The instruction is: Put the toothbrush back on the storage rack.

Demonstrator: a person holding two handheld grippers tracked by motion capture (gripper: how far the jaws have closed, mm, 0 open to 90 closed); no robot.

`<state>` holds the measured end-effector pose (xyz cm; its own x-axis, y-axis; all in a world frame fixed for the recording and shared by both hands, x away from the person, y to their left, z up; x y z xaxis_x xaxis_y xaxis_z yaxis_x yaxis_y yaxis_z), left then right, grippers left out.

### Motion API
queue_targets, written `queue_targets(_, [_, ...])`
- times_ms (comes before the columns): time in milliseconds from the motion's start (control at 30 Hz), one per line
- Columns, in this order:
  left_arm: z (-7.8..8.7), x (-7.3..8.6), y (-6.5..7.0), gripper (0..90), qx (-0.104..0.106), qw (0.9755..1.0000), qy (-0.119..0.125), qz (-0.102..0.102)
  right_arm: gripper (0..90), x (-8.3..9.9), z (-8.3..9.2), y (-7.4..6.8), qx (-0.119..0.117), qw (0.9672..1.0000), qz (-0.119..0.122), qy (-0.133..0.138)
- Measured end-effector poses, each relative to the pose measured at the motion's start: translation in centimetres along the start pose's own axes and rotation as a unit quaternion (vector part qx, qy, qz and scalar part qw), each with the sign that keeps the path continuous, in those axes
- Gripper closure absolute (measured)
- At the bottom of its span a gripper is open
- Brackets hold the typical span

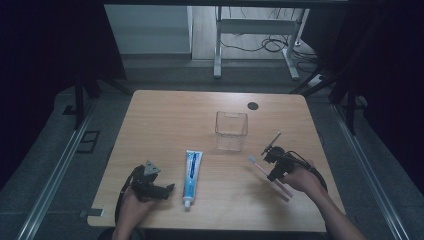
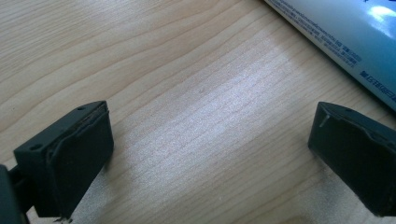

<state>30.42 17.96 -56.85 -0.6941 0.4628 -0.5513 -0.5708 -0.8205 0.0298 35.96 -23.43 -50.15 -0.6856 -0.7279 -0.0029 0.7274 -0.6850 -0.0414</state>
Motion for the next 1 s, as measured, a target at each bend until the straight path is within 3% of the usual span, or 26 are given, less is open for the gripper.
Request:
queue_targets(500, [0.0,0.0,0.0,0.2,0.000,1.0000,0.000,-0.002,78.5,0.0,3.8,0.4,-0.008,0.9972,-0.002,0.074])
queue_targets(1000, [0.0,0.0,0.0,0.2,0.000,1.0000,0.002,-0.002,78.6,-1.5,7.4,0.5,0.001,0.9880,0.003,0.154])
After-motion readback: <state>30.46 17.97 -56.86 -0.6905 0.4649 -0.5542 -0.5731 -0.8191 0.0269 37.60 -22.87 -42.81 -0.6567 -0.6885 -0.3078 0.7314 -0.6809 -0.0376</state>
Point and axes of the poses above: each handheld gripper's, and its own axes: z roughly backward along the jaws, x roughly out of its underside, y roughly to its right, the point moved 3 cm from there along -z, roughly forward along the jaws, and after that the axes turned 8 degrees about -y, right-handed, at the moved point
